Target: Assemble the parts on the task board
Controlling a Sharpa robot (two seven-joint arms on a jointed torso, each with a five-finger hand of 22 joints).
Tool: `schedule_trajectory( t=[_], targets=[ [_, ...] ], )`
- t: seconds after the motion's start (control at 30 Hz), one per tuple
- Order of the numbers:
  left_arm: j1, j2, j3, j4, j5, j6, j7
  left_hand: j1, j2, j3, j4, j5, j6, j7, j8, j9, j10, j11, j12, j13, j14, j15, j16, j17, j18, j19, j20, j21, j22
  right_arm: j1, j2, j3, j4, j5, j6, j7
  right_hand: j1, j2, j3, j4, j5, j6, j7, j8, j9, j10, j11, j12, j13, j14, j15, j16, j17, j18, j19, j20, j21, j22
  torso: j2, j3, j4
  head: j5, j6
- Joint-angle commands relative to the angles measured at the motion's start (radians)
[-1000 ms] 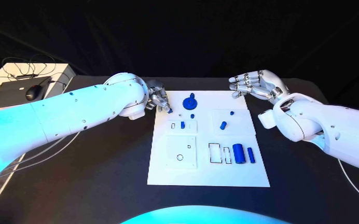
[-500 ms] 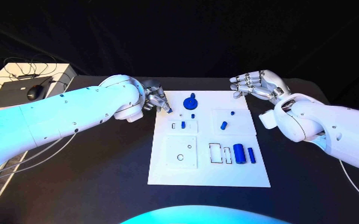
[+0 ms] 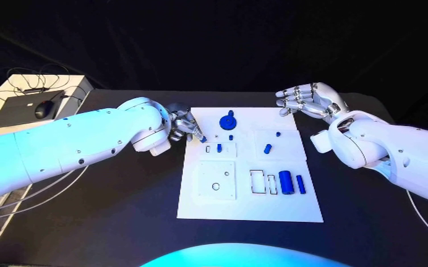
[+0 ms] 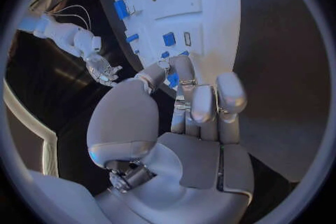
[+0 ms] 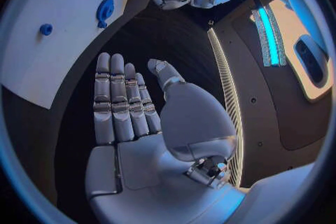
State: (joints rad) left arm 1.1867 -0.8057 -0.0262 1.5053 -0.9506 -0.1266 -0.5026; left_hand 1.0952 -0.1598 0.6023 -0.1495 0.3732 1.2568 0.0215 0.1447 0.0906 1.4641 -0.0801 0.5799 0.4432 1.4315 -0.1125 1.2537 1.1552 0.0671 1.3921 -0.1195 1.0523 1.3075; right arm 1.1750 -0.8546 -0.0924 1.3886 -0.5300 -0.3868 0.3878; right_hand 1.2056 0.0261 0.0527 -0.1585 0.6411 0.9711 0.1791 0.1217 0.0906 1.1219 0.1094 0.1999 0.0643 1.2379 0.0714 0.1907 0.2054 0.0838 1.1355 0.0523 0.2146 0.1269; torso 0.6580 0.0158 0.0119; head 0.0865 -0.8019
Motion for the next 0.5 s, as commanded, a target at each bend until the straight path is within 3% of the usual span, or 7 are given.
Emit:
schedule_trajectory(
  t=[0.03,0.27,0.5],
  targets=[
    [-0.001,-0.013,-0.012,0.022,0.089,-0.113,-0.015,-0.01,0.0,0.011,-0.001,0.006,0.074,-0.032,0.031,0.247,0.042,-0.008,-0.006,0.005,0.005,-0.001,0.001,-0.004,-0.011,0.008,0.001,0.007,0.102,0.0,0.0,0.0,-0.004,-0.004,0.0,0.007,0.002,-0.005,0.004,0.004,0.004,-0.002,0.006,-0.005,-0.002,0.007,0.003,-0.006,-0.001,0.001,-0.005,-0.004,0.0,-0.014,-0.004,0.001,0.006,0.001,-0.006,0.0066,0.0009,0.001,-0.006],
    [-0.007,-0.041,-0.041,0.06,0.129,-0.223,-0.012,-0.016,-0.004,0.022,-0.004,0.008,0.085,-0.035,0.027,0.244,0.044,-0.011,-0.001,0.014,0.005,-0.005,0.0,-0.011,-0.011,0.014,-0.001,0.023,0.105,0.002,0.005,0.0,-0.019,0.003,-0.003,0.007,0.002,-0.005,0.005,0.003,0.004,-0.001,0.006,-0.005,-0.002,0.008,0.003,-0.005,-0.001,0.002,-0.005,-0.004,0.0,-0.014,-0.004,0.0,0.006,0.001,-0.011,0.013,0.0007,0.006,-0.013],
    [-0.032,-0.045,-0.05,0.082,0.137,-0.299,-0.001,-0.018,-0.007,0.029,-0.006,0.009,0.088,-0.036,0.026,0.242,0.045,-0.012,0.0,0.015,0.005,-0.006,-0.002,-0.018,-0.011,0.015,-0.002,0.027,0.105,0.003,0.008,0.0,-0.028,0.005,-0.005,0.007,0.002,-0.006,0.006,0.003,0.004,-0.001,0.006,-0.005,-0.002,0.008,0.002,-0.005,-0.001,0.002,-0.005,-0.004,0.0,-0.014,-0.003,0.0,0.007,0.001,-0.012,0.0116,0.0003,0.002,-0.015]
  ],
)
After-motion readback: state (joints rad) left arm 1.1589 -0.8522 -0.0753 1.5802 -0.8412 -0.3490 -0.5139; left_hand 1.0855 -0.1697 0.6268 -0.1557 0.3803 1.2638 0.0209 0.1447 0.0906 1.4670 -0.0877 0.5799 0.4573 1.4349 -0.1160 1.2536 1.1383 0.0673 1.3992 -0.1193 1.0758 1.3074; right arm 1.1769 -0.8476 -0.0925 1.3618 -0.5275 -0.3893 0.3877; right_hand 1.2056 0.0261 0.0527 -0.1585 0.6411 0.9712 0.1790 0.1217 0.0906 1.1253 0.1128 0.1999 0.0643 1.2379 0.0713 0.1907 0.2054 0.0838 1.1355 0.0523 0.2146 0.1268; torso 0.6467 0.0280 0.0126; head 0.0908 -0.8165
